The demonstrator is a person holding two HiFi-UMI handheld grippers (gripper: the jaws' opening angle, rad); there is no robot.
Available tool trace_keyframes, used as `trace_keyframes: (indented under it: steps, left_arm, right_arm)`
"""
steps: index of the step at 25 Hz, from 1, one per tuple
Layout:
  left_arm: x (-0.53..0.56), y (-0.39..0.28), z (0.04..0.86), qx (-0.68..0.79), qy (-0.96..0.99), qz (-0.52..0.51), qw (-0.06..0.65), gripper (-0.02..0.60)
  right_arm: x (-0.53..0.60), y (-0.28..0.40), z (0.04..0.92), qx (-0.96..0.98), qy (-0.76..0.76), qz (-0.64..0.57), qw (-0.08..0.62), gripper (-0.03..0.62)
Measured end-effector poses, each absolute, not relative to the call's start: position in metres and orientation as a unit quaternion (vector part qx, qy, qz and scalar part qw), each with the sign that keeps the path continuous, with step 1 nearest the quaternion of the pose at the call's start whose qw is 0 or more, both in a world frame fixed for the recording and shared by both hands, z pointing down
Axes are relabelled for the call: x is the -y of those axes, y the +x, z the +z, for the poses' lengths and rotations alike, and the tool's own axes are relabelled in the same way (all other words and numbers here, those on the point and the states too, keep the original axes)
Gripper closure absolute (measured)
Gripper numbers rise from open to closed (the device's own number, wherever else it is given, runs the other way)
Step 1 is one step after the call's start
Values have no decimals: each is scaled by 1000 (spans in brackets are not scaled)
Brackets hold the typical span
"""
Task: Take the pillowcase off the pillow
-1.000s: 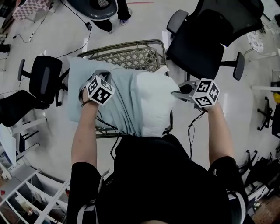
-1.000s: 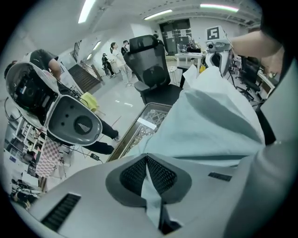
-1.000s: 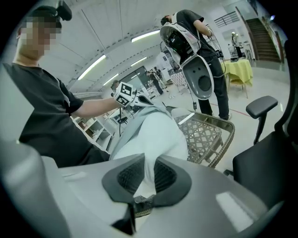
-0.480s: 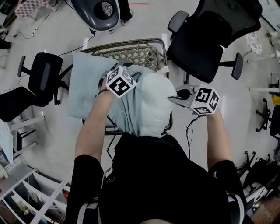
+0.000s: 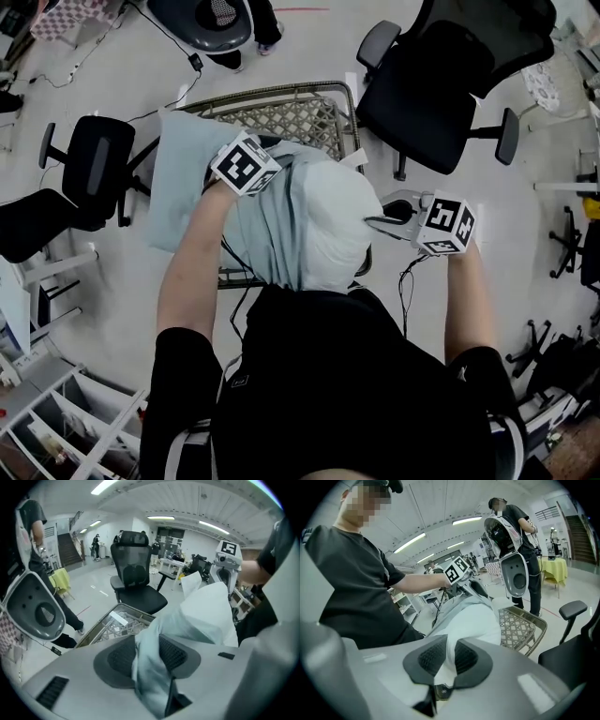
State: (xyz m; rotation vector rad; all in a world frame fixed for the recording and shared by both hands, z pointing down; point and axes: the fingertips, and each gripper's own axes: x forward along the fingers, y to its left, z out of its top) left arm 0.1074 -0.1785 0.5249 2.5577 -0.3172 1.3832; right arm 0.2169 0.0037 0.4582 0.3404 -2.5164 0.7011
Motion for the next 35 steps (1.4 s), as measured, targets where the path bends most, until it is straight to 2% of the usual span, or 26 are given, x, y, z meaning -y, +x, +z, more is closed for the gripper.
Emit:
trace_keyframes:
  steps: [2,3,4,8,18,24,26,29,32,35]
  left_arm:
    - [169,105,530,85,854,510,64,519]
    - [167,102,532,82,842,531,32,555]
    - [169,98,533,84,831,550,1,561]
    - [185,74,533,111,796,591,-64,565]
    - [241,15,541,206,762,610,-66,568]
    - [223,29,539,274,796,540,-4,528]
    - [201,31,542,270,803,531,17,508]
    - [164,31,554,264,808,524,56,492]
    - [128,32,559,268,810,514,84,479]
    - [93,36,561,269,814,504,106,462]
  right_arm:
    - [-4,217,460,923,128,257,257,562]
    - [-3,218,461,922,131,257,259,562]
    - [-2,221,462,920,134,257,262,562]
    - [14,241,463,919,147,256,262,563]
    - [114,272,488,910,210,268,235,562]
    - [187,285,547,854,333,253,310,545]
    - [203,289,569,824,386,264,319,513]
    - [200,294,585,783,464,288,297,471]
    - [177,304,574,764,513,287,266,391]
    - [135,290,561,786,489,273,263,388]
